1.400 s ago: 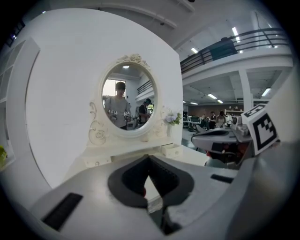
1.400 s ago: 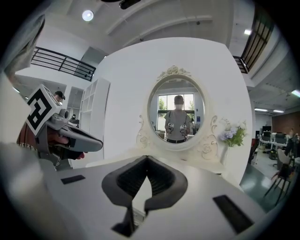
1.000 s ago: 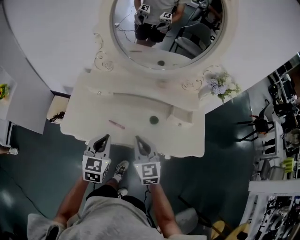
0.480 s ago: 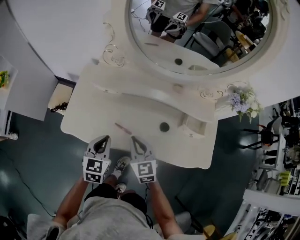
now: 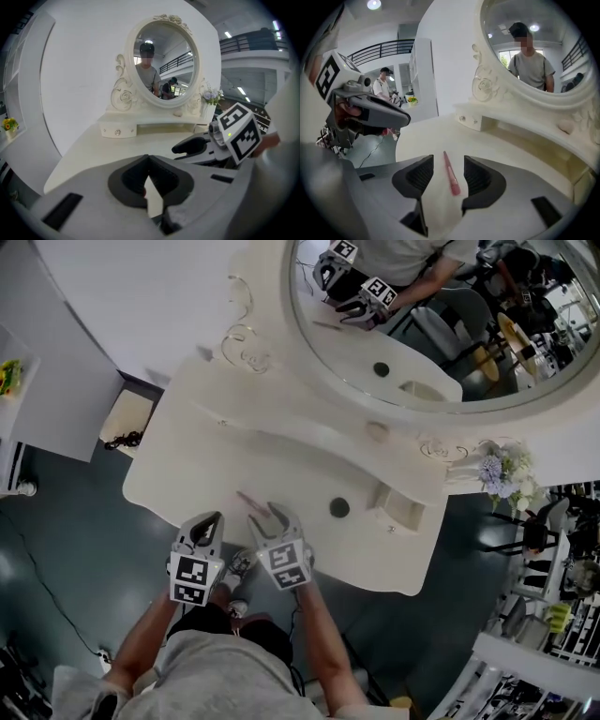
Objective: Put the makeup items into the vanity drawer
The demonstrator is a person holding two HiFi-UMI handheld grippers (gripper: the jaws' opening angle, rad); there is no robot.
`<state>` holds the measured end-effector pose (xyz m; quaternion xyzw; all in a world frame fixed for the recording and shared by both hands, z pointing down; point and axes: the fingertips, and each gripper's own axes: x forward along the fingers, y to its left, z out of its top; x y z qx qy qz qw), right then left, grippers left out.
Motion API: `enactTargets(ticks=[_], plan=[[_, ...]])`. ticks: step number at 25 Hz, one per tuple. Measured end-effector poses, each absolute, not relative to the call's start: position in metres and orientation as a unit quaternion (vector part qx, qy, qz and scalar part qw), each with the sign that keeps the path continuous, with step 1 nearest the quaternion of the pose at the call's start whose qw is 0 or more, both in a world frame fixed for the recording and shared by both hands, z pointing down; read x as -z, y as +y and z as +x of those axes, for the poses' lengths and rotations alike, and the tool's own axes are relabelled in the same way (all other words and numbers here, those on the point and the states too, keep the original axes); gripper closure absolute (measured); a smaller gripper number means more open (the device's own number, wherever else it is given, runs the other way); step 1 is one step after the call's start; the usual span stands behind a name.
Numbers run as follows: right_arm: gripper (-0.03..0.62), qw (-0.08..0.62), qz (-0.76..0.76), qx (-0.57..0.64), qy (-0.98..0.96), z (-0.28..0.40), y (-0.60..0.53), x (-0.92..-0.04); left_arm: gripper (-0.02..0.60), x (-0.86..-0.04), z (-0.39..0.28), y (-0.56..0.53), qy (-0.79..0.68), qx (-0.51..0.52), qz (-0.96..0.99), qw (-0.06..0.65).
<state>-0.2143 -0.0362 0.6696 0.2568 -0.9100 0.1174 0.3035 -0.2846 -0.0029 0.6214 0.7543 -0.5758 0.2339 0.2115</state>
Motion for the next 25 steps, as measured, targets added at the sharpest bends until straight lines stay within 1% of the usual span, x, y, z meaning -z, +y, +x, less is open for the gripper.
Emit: enactTargets(ticks=[5,10,13,14,16,25], plan=[[0.399,0.351,0.225,-0.106,-0.903,-0.224,-0.043,-0.701,0.580,-0.629,-0.293,-0.008,-0.584,-0.238,0.744,0.221],[0.407,0.376,0.211,-0.103,-0.896,-0.230,-0.046,-0.716,0.580,-0.634,-0.300,-0.012,-0.590,-0.240,0.736,0.229],[0.497,0.393,0.209,-0.097,-0.890,-0.227,-0.046,-0.723,0.580,-0.637,-0.302,-0.015,-0.591,-0.241,0.734,0.232],[0.516,0.396,0.208,-0.095,-0.889,-0.227,-0.047,-0.724,0.580,-0.637,-0.302,-0.016,-0.591,-0.241,0.734,0.232],[0.531,0.397,0.207,-0.091,-0.889,-0.227,-0.048,-0.724,0.580,-0.636,-0.301,-0.019,-0.590,-0.240,0.735,0.232],[0.533,0.372,0.228,-0.087,-0.896,-0.218,-0.057,-0.697,0.580,-0.621,-0.291,-0.040,-0.580,-0.230,0.752,0.215]])
